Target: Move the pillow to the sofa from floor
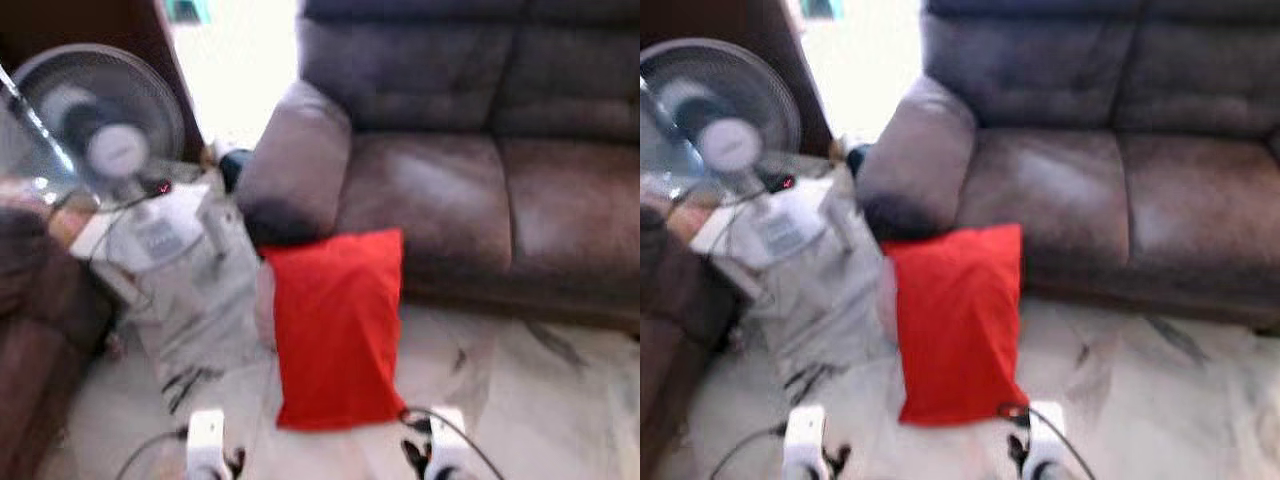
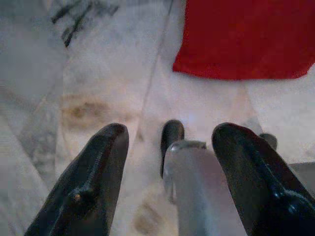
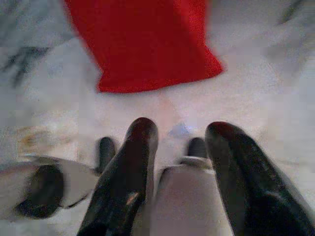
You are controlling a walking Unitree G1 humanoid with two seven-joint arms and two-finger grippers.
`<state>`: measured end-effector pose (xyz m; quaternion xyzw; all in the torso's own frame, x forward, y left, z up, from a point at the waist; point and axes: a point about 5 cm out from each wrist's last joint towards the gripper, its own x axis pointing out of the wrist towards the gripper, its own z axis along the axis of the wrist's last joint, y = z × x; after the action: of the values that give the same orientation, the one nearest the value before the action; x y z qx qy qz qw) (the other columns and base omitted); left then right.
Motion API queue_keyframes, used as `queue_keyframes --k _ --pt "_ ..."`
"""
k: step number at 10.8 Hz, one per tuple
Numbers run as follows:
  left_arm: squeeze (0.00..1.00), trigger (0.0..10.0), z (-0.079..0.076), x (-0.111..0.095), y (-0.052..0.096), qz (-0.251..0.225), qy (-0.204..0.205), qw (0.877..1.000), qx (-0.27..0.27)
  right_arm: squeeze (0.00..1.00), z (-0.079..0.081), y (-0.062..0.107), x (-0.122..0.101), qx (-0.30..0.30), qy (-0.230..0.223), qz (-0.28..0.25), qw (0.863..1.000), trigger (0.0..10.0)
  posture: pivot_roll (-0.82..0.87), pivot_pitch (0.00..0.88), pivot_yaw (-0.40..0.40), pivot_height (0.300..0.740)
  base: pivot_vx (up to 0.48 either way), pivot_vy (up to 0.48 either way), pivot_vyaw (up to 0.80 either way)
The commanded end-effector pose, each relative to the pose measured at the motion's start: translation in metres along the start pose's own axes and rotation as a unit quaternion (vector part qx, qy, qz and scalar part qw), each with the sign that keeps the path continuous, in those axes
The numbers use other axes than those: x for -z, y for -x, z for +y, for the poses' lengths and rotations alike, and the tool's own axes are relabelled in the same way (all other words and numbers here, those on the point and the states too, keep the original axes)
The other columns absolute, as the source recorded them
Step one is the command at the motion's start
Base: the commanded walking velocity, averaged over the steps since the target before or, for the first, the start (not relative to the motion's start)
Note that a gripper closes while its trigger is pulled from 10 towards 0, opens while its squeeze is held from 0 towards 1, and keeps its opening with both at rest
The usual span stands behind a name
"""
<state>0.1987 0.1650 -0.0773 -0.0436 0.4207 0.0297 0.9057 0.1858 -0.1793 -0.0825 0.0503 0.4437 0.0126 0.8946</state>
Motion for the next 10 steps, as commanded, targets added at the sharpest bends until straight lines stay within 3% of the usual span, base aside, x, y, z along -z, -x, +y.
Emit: queue_keyframes --k 1,2,4,6,8,10 --pt "0.0 10.0 0.01 0.011 0.003 0.015 0.006 1.0 -0.008 0.0 0.001 0.0 0.004 -0.001 -0.003 0.006 1.0 10.0 0.15 0.149 0.038 0.74 0.0 0.0 0.0" --pt "0.0 10.0 0.015 0.011 0.004 0.013 0.008 1.0 -0.01 0.0 0.001 0.0 0.004 -0.001 -0.002 0.007 1.0 10.0 0.15 0.151 0.037 0.74 0.0 0.36 0.0" --pt "0.0 10.0 0.04 0.01 0.007 0.011 0.011 1.0 -0.02 0.0 0.001 0.0 0.004 -0.001 -0.001 0.008 1.0 10.0 0.15 0.158 0.036 0.74 0.0 0.399 0.0" --pt "0.0 10.0 0.05 0.013 0.01 0.018 0.007 0.999 -0.027 0.0 0.001 0.0 0.004 -0.001 -0.002 0.008 1.0 10.0 0.15 0.164 0.037 0.74 0.0 0.0 0.0" --pt "0.0 10.0 0.05 0.014 0.01 0.018 0.006 0.999 -0.026 0.0 0.001 0.0 0.004 -0.001 -0.002 0.007 1.0 10.0 0.15 0.166 0.037 0.74 0.0 0.0 0.0" --pt "0.0 10.0 0.04 0.016 0.008 0.022 0.007 0.999 -0.022 0.0 0.001 0.0 0.004 -0.001 -0.002 0.007 1.0 10.0 0.15 0.168 0.039 0.74 0.0 0.0 0.0"
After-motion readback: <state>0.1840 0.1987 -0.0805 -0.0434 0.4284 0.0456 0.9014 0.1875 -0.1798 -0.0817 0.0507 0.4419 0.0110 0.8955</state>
